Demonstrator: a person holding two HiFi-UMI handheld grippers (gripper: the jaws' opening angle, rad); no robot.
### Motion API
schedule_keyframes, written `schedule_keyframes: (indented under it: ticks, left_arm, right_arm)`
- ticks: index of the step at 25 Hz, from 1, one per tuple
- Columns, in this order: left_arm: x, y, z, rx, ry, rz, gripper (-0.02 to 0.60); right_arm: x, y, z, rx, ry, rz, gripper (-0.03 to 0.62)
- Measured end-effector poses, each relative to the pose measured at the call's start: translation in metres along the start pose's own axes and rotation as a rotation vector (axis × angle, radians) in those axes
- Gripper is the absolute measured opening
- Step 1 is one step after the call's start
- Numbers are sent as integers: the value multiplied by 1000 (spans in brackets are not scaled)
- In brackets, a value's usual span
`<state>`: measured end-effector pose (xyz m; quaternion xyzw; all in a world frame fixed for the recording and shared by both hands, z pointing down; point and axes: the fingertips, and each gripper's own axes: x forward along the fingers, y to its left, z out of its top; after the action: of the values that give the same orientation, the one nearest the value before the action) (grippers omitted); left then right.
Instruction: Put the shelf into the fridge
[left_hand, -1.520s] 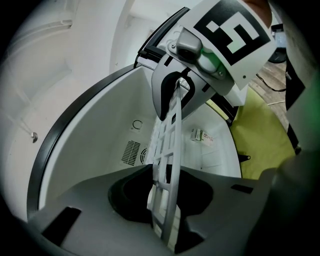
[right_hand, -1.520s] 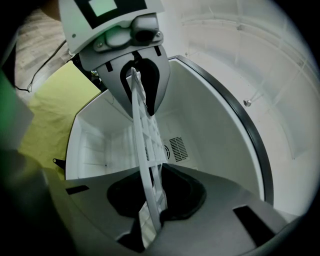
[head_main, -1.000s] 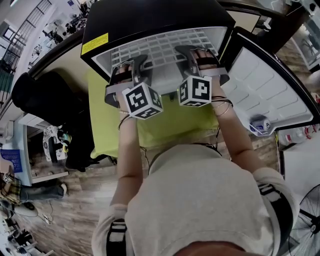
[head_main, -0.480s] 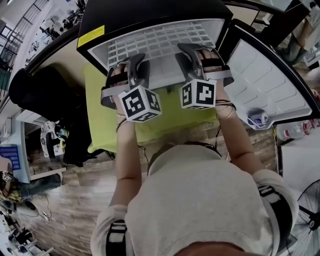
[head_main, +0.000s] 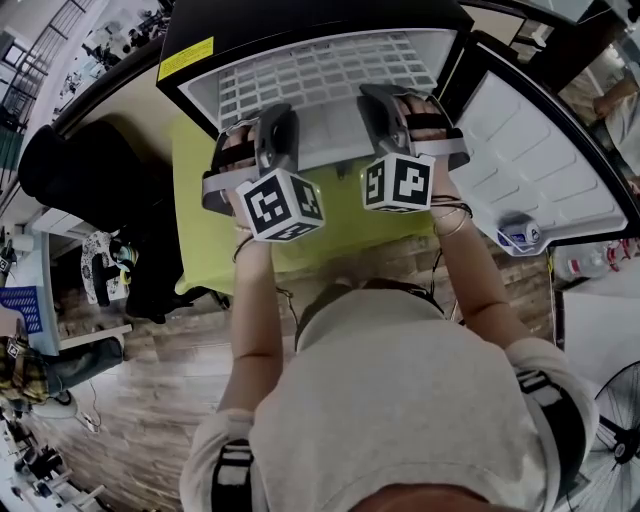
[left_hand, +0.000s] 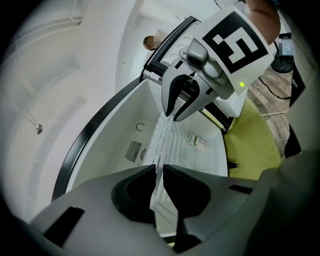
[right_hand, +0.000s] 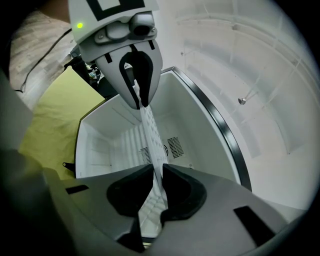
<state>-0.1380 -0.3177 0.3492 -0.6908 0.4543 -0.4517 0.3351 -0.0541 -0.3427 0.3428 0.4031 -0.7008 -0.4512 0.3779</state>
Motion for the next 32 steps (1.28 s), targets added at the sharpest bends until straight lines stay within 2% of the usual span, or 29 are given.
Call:
schedule_keyframes:
  ticks: [11,32]
  left_arm:
    - [2,2,-1,-21,-34,1,54]
    - [40,15,-11,-66,-4,4,60]
  right_arm:
    - [3,-1,2,-6,-4,-9,61]
    - [42,-6,-6,16,-14,9,66]
